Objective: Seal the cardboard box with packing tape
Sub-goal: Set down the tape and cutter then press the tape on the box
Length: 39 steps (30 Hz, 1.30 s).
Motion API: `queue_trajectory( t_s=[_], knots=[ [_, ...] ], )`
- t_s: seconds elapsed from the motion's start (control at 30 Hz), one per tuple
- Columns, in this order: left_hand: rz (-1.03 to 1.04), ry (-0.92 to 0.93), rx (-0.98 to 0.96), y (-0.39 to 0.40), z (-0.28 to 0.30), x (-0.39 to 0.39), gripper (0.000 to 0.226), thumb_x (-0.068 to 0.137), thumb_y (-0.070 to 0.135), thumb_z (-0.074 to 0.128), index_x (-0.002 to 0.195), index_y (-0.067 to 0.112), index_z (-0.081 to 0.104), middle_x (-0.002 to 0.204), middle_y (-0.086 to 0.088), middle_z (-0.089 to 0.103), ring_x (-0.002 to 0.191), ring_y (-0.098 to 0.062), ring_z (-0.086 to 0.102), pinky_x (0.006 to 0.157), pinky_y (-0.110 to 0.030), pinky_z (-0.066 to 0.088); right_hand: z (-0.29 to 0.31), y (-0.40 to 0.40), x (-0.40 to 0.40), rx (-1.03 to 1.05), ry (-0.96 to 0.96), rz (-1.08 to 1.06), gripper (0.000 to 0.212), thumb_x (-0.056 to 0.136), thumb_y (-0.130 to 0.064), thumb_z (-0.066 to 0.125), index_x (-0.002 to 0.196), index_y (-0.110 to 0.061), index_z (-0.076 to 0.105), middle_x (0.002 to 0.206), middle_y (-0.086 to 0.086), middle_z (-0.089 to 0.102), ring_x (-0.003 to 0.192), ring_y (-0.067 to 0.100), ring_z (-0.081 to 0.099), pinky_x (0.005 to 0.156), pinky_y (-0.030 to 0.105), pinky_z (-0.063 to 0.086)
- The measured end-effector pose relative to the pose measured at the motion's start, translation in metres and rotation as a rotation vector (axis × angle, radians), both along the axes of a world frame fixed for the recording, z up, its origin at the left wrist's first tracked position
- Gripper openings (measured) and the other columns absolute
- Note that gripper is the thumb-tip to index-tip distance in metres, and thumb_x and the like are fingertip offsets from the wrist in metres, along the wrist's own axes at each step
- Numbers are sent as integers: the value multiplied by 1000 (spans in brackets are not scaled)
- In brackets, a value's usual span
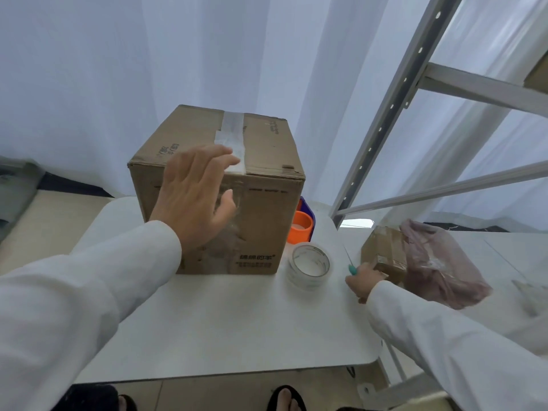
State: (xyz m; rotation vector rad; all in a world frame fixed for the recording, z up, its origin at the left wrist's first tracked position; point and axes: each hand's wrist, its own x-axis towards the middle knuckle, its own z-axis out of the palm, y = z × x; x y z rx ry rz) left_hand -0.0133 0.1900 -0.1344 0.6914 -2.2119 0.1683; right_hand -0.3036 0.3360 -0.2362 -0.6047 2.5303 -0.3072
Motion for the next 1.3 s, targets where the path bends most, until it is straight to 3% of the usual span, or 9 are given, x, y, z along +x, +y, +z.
queue_trajectory(
  t_s=[0.17, 0.27, 0.37, 0.57, 0.8, 0.93, 1.03, 1.17, 1.3],
  knots=[
    [108, -94, 46, -11, -10, 1, 52, 76, 33, 40, 121, 8, 41, 123, -17, 49, 114, -29, 35, 100, -40, 21, 0, -4, 15, 93, 107, 216, 41, 93, -26, 50, 127, -6, 41, 123, 16, 53, 103, 28, 60, 85, 31, 52],
    [130, -156, 34, -12, -12, 2, 56, 75, 37, 40, 121, 6, 43, 121, -17, 50, 110, -29, 34, 99, -38, 19, -3, -3, 17, 136, 234, 343, 38, 92, -29, 49, 124, -9, 49, 120, 12, 56, 105, 24, 57, 81, 26, 45],
    [133, -162, 36, -13, -11, 3, 57, 74, 38, 41, 121, 6, 44, 121, -17, 50, 110, -28, 34, 99, -38, 19, 0, -3, 16, 125, 266, 382, 37, 92, -32, 50, 121, -9, 55, 118, 11, 61, 103, 23, 59, 83, 26, 46],
    [136, -218, 5, -17, -15, 5, 70, 71, 48, 43, 128, 6, 40, 129, -17, 47, 122, -29, 31, 109, -41, 10, 5, 3, 15, 125, 226, 370, 52, 87, -40, 57, 128, -11, 45, 125, 11, 58, 108, 24, 58, 91, 30, 46],
    [130, -199, 22, -17, -15, 4, 68, 72, 46, 43, 127, 8, 39, 129, -16, 48, 121, -28, 31, 109, -40, 9, 5, 5, 11, 195, 183, 338, 55, 85, -43, 60, 126, -10, 46, 120, 10, 59, 87, 17, 53, 85, 26, 49],
    [120, -180, 22, -17, -14, 5, 66, 72, 45, 43, 127, 9, 40, 128, -16, 48, 121, -28, 32, 109, -39, 10, 9, 5, 13, 190, 179, 335, 59, 83, -51, 57, 126, -11, 45, 122, 8, 59, 101, 20, 60, 85, 25, 49],
    [110, -161, 19, -17, -14, 4, 64, 71, 43, 46, 126, 9, 41, 127, -16, 49, 120, -27, 32, 108, -39, 10, 16, 4, 14, 92, 297, 364, 60, 86, -47, 55, 134, -15, 37, 134, 8, 49, 115, 23, 55, 92, 31, 48],
    [102, -156, 7, -18, -14, 5, 62, 72, 39, 51, 125, 9, 42, 127, -15, 50, 120, -26, 32, 108, -38, 11, 22, -1, 19, -126, 453, 577, 55, 86, -39, 58, 134, -23, 39, 143, 2, 40, 128, 21, 41, 107, 38, 38],
    [84, -160, 4, -20, -13, 9, 61, 74, 40, 42, 127, 9, 43, 128, -13, 50, 120, -25, 34, 108, -37, 12, 17, -2, 23, -15, 557, 877, 45, 86, -43, 55, 128, -28, 49, 139, -5, 42, 123, 17, 41, 104, 29, 38]
  ],
)
